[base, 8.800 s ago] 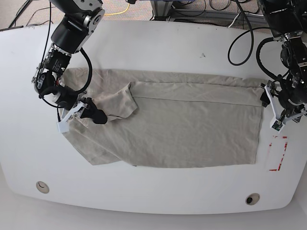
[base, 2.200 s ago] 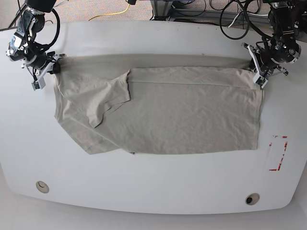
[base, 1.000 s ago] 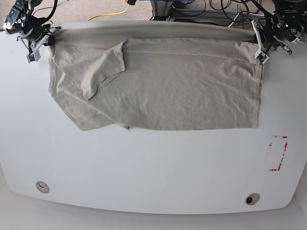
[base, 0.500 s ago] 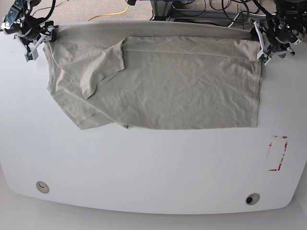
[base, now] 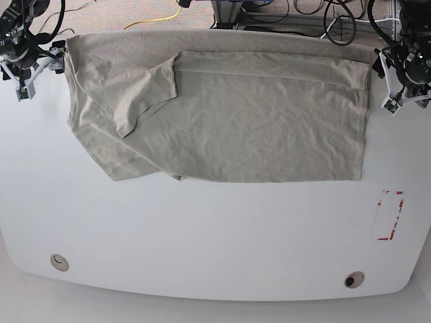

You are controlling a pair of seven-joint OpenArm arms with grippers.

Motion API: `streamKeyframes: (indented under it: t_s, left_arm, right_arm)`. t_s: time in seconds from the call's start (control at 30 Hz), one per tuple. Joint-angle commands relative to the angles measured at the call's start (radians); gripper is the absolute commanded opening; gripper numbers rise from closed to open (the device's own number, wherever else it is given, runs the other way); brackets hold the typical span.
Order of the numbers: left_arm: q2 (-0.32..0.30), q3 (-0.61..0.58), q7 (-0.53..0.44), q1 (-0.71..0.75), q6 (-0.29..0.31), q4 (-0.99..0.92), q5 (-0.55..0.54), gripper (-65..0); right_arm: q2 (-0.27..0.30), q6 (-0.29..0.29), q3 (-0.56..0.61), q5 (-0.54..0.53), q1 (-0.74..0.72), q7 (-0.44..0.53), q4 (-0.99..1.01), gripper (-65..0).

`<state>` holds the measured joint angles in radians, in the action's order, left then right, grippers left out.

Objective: Layout the t-shirt on the table in an organized manner, then fold the t-shirt properly
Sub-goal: 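Release the edge and move both grippers to the shirt's opposite edge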

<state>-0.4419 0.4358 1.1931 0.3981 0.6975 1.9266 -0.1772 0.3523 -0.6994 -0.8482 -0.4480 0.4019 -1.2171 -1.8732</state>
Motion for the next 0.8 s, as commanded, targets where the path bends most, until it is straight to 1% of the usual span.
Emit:
streamKeyframes:
  t_s: [0.0, 0.23, 0.43, 0.53, 0.6, 0.7, 0.77]
  left_arm:
    - [-0.019, 0.007, 0.011, -0.031, 0.001, 0.021, -0.009, -18.3]
    - [-0.053, 0.010, 0.029, -0.060, 0.001, 0.035, -0.009, -18.1]
    - [-0.062, 0.013, 0.029, -0.176, 0.001, 0.033, -0.008, -18.5]
    - [-0.057, 0.013, 0.028, -0.258, 0.001, 0.030, -0.005, -18.5]
    - [-0.042, 0.010, 0.028, -0.318, 0.001, 0.029, -0.005, -18.5]
    - [0.016, 0.008, 0.028, -0.419, 0.001, 0.029, -0.002, -18.5]
    - [0.042, 0.007, 0.028, -0.474, 0.001, 0.027, 0.020, -18.5]
  right_arm:
    - [0.038, 0.001, -0.004, -0.002, -0.022, -0.022, -0.036, -10.3]
    - [0.046, 0.001, -0.003, -0.004, -0.103, -0.089, -0.039, -10.3]
    - [0.046, 0.001, 0.010, -0.004, -0.200, -0.096, -0.032, -10.3]
    - [0.046, 0.001, 0.070, -0.002, -0.272, -0.096, -0.029, -10.3]
    - [0.043, 0.001, 0.111, -0.002, -0.314, -0.096, -0.015, -10.3]
    - [0.038, 0.001, 0.165, -0.001, -0.387, -0.091, 0.031, -10.3]
    - [0.038, 0.001, 0.194, -0.001, -0.446, -0.086, 0.079, -10.3]
